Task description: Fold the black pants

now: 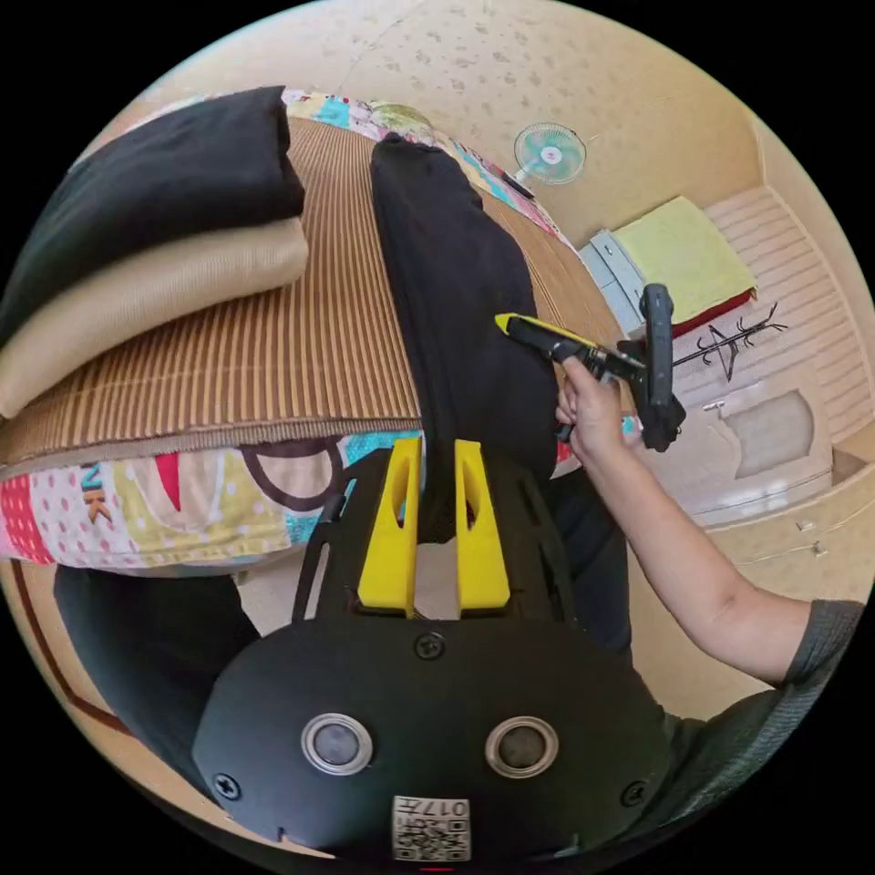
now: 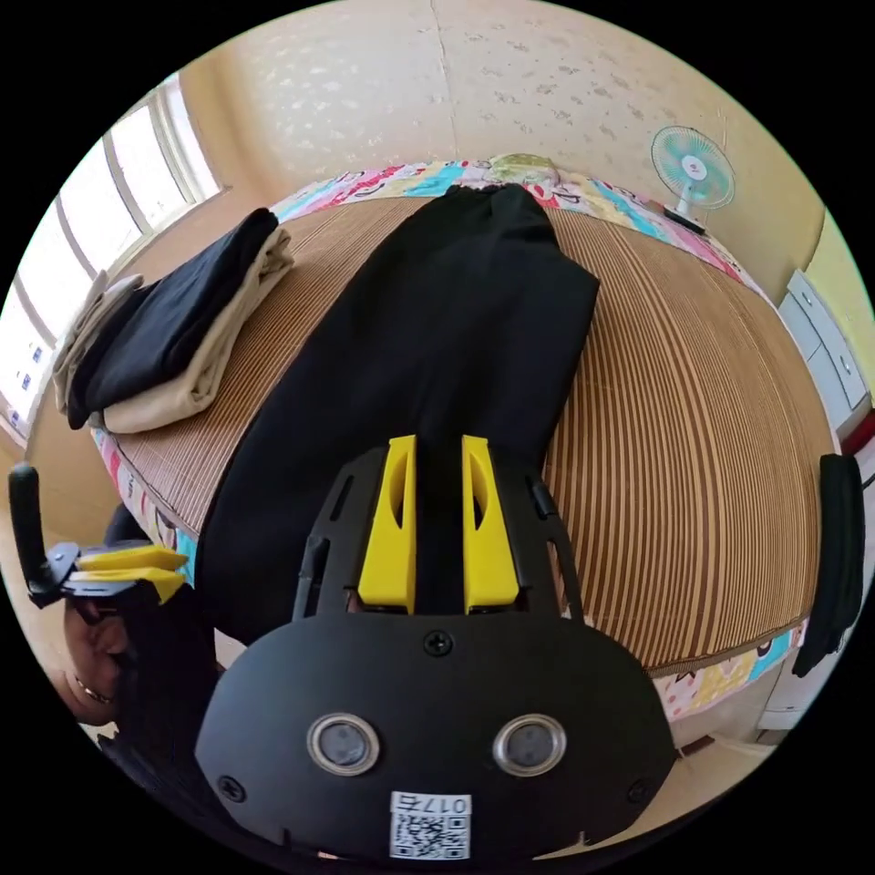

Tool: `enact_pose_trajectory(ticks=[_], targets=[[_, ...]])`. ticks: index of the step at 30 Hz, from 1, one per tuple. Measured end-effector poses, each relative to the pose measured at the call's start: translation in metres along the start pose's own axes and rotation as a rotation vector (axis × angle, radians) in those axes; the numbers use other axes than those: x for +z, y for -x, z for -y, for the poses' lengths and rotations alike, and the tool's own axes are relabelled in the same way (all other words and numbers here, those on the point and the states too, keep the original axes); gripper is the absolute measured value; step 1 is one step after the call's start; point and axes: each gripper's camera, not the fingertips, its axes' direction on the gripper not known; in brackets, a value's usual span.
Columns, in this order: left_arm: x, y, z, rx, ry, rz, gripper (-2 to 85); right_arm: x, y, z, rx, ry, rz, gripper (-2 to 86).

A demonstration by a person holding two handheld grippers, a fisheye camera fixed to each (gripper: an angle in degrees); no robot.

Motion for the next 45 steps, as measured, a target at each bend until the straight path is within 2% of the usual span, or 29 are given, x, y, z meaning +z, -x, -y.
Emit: enact_pose_trajectory(ticks=[4,6,8,9,11,13,19,27,31,39,45], targets=[[0.006,-0.046,0.026,0.133,-0.116,0.227,11.6,0.01,-0.02,-0.025,0.01,-0.059,0.036,8.3],[0.034,-0.052,0.04,0.168,-0.136,0.313,12.1,0.016,-0.042,-0.036,0.04,-0.072,0.099,8.1],[0.096,-0.04,0.055,0.177,-0.084,0.418,13.1,0.021,-0.052,-0.043,0.048,-0.08,0.121,8.1],[0.114,-0.033,0.056,0.175,-0.056,0.423,13.5,0.024,-0.056,-0.049,0.047,-0.09,0.119,8.0],[0.137,-0.016,0.029,0.198,-0.19,0.377,13.5,0.029,-0.057,-0.056,0.037,-0.094,0.095,7.9],[0.149,-0.013,0.014,0.195,-0.238,0.389,13.5,0.036,-0.054,-0.063,0.015,-0.1,0.048,7.8],[0.178,0.0,-0.008,0.217,-0.266,0.42,13.5,0.057,-0.03,-0.089,-0.102,-0.131,-0.154,7.3],[0.199,0.018,-0.015,0.206,-0.25,0.455,12.3,0.084,-0.026,-0.118,-0.181,-0.151,-0.294,6.7],[0.206,0.029,-0.011,0.2,-0.217,0.439,9.0,0.096,-0.023,-0.13,-0.216,-0.16,-0.372,6.4],[0.22,0.04,-0.012,0.268,-0.21,0.503,6.5,0.122,-0.025,-0.154,-0.268,-0.183,-0.513,5.6],[0.221,0.059,-0.007,0.288,-0.209,0.526,6.4,0.131,-0.043,-0.164,-0.265,-0.186,-0.509,5.4]])
